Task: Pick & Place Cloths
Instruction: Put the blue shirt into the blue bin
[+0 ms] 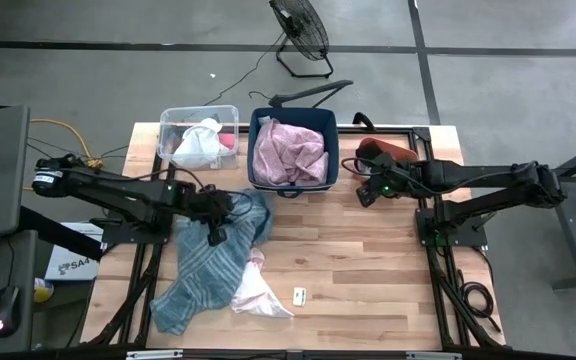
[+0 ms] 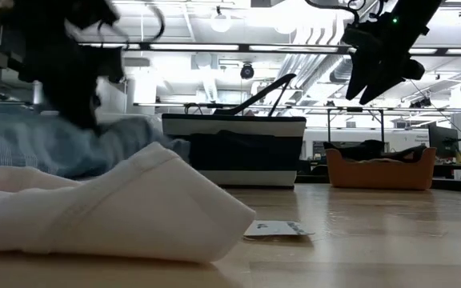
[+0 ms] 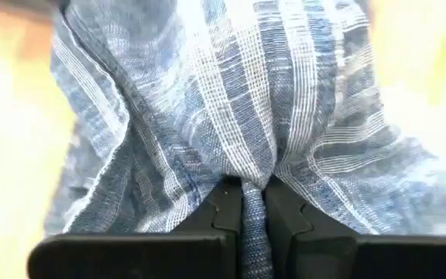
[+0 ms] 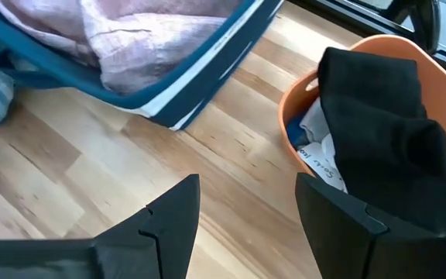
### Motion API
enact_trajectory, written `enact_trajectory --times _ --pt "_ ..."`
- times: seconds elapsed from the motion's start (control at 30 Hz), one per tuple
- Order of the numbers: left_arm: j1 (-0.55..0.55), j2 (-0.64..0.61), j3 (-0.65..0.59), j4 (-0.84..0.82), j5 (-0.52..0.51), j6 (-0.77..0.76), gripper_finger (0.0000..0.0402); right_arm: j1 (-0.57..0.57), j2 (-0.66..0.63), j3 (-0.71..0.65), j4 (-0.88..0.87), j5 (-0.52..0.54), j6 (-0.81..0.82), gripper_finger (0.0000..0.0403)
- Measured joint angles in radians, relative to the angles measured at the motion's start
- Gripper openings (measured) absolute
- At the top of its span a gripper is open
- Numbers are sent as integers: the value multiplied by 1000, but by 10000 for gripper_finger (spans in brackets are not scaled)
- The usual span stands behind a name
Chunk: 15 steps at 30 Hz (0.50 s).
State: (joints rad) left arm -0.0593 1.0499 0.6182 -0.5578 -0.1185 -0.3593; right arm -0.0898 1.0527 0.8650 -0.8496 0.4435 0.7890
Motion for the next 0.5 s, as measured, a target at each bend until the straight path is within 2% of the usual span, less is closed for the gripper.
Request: enact_trajectory --times 0.23,0.5 --pt "0 -6 273 -222 -87 99 17 1 0 0 17 4 -7 205" --pt "0 -6 585 -338 -113 232 17 1 0 0 17 19 -7 205"
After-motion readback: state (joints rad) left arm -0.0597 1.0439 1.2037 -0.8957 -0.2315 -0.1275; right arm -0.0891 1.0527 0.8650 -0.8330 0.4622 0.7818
